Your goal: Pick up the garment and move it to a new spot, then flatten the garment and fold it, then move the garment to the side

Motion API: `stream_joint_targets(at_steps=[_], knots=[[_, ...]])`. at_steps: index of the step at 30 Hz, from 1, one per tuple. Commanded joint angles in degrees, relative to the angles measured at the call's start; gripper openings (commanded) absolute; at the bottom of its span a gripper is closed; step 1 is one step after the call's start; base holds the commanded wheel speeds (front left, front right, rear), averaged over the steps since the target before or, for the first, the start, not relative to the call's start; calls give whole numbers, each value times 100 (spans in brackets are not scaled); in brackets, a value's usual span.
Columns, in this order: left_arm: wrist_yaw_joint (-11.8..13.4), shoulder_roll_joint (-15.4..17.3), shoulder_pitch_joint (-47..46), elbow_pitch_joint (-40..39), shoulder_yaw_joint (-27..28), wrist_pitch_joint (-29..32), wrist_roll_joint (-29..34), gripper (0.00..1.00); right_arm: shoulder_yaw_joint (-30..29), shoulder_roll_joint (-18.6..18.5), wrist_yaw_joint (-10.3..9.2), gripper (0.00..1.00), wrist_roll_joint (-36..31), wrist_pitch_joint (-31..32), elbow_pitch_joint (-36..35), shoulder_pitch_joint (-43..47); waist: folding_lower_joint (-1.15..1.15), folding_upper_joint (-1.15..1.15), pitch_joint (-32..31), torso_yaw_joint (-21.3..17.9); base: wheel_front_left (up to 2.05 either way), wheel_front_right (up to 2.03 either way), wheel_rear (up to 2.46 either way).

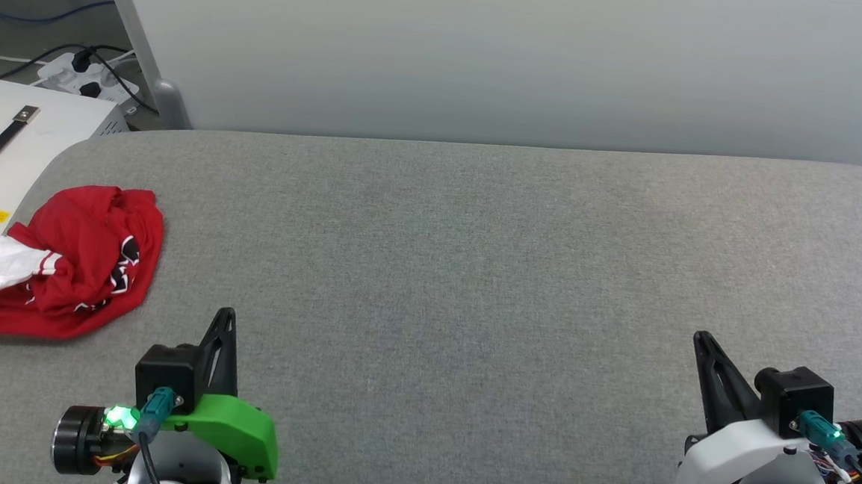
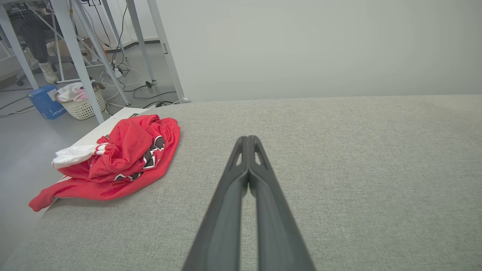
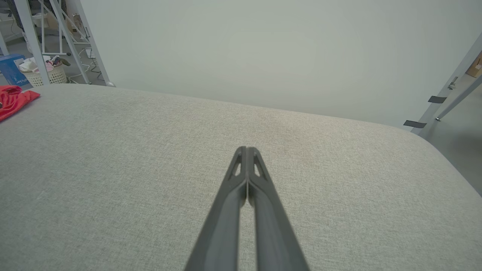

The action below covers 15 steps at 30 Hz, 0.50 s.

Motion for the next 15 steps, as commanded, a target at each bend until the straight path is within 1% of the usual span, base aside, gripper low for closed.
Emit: stream_joint_targets(at_steps=[1,15], knots=[[24,-25,-80,-13,4,-5,54,0,7,1,-4,0,-55,16,-27,-94,0,0,0,0,0,0,0],[24,-25,-80,-13,4,-5,54,0,7,1,-4,0,-55,16,-27,-94,0,0,0,0,0,0,0]])
